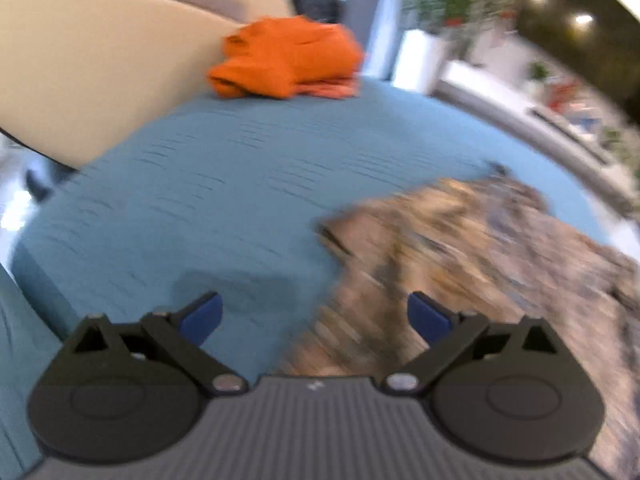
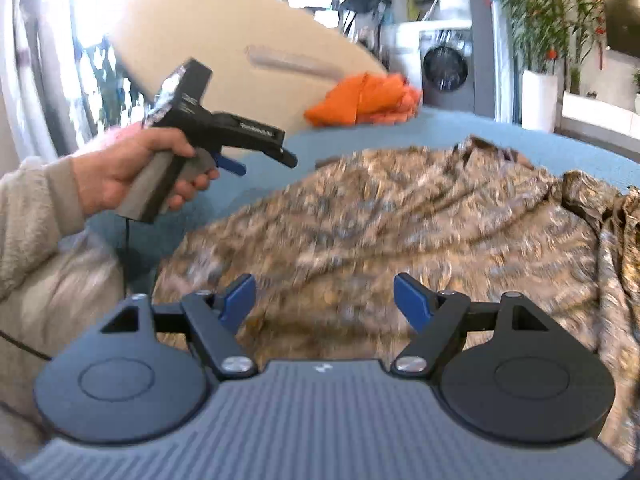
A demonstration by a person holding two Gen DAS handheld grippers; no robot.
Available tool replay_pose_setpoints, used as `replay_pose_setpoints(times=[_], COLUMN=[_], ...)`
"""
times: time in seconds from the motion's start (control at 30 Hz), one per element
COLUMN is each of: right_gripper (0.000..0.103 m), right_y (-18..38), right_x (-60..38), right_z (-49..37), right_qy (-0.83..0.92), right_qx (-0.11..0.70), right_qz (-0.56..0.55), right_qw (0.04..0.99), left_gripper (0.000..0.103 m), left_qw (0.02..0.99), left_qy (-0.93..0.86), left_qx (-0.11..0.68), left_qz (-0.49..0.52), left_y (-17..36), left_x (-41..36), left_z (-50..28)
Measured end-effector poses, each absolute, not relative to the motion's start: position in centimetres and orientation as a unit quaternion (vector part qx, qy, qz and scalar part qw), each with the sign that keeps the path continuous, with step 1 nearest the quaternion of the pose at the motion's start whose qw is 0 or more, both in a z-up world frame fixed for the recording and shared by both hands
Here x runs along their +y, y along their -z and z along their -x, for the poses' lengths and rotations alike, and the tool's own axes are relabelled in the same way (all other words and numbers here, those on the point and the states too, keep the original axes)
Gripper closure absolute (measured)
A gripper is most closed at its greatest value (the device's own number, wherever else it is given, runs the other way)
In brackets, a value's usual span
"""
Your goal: Fold clothes
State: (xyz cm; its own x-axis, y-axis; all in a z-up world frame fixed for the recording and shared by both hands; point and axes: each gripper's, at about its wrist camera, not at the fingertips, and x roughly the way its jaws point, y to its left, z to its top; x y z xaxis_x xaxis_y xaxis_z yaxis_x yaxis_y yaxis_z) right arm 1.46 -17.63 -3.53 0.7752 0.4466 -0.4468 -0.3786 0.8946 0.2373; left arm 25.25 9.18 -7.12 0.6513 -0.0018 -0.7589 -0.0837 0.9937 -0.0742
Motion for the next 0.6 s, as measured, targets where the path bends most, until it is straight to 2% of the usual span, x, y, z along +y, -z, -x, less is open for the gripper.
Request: replay_pose_setpoints(times=[0.07, 0.17, 0.33, 0.6], right_gripper=[0.025, 0.025, 0.025, 0.024], right_y=[5.1, 8.2, 8.9, 9.6], right_x=[-17.6, -18.0, -18.3, -18.7], right_z=[-1.9, -2.4, -3.1, -4.7], right_qy=[-0.208, -0.193, -0.191, -0.19], right_qx=[0.255, 0.294, 0.294, 0.292], right_qz=[-0.081, -0.098, -0.092, -0.121], right_qw=[0.941, 0.931, 0.932, 0.929], left_gripper=[0.015, 0.02, 0.02, 0.018], left_qw=[0.903, 0.899, 0.894, 0.919], left_qy=[-0.068, -0.102, -0.043, -0.007], left_qx=[0.424, 0.409, 0.361, 0.34], left_qz=[0.007, -0.116, -0.263, -0.199], left_y=[7.9, 9.2, 11.5, 12.2], left_x=[9.7, 9.2, 6.9, 5.8], left_z=[-28.3, -31.1, -30.9, -32.0])
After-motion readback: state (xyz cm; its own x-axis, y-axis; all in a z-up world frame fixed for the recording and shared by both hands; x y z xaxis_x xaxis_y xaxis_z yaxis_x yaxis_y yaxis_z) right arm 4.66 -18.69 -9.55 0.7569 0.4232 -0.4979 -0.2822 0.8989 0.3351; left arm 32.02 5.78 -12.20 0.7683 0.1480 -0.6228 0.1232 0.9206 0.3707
